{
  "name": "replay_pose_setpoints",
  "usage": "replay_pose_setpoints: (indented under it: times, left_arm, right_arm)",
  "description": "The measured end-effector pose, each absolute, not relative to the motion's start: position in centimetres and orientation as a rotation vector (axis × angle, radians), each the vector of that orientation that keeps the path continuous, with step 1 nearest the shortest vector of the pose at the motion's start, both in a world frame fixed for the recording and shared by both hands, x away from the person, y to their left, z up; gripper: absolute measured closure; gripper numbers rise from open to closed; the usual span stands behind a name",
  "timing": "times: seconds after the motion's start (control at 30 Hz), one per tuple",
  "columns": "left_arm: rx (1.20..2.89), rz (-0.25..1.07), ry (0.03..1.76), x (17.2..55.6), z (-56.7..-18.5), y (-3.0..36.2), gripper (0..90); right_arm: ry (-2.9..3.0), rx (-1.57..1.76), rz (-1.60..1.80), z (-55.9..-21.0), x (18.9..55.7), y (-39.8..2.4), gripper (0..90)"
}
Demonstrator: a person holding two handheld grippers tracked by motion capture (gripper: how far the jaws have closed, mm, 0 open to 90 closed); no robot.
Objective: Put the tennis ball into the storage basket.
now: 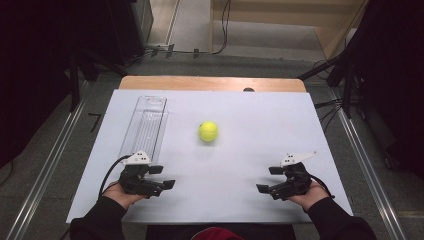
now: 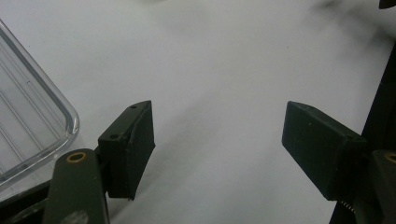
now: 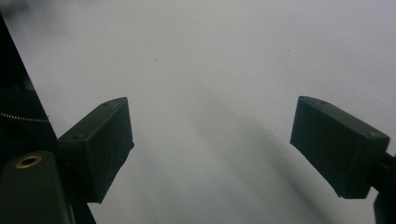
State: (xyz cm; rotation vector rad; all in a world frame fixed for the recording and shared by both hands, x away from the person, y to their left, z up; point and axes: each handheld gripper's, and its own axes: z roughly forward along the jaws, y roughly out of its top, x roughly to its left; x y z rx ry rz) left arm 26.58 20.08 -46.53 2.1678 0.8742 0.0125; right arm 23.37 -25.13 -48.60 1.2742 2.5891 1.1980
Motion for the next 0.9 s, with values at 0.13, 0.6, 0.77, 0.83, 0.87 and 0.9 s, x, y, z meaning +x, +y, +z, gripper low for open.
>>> replay_pose_setpoints:
  times: [0.13,0.6,0.77,0.83,0.87,0.9]
  left_arm:
    - [2.169,0.020,0.872,26.56,-46.47,20.01,25.8]
    - [2.151,0.000,0.856,26.49,-46.30,19.84,25.8]
    - [2.152,-0.005,0.863,26.53,-46.34,19.97,25.8]
    - [2.151,-0.007,0.867,26.53,-46.33,20.00,25.7]
    - [2.151,-0.007,0.869,26.52,-46.33,20.01,25.7]
    - [2.151,-0.007,0.869,26.50,-46.33,20.01,25.8]
  right_arm:
    - [2.589,1.276,1.190,-48.67,23.37,-25.06,11.2]
    - [2.594,1.304,1.181,-48.88,23.48,-25.15,11.2]
    - [2.597,1.297,1.184,-48.85,23.55,-25.08,11.2]
    - [2.611,1.290,1.165,-48.92,23.53,-24.95,11.3]
    - [2.611,1.290,1.165,-48.92,23.53,-24.95,11.3]
    - [2.615,1.287,1.154,-48.96,23.50,-24.87,11.5]
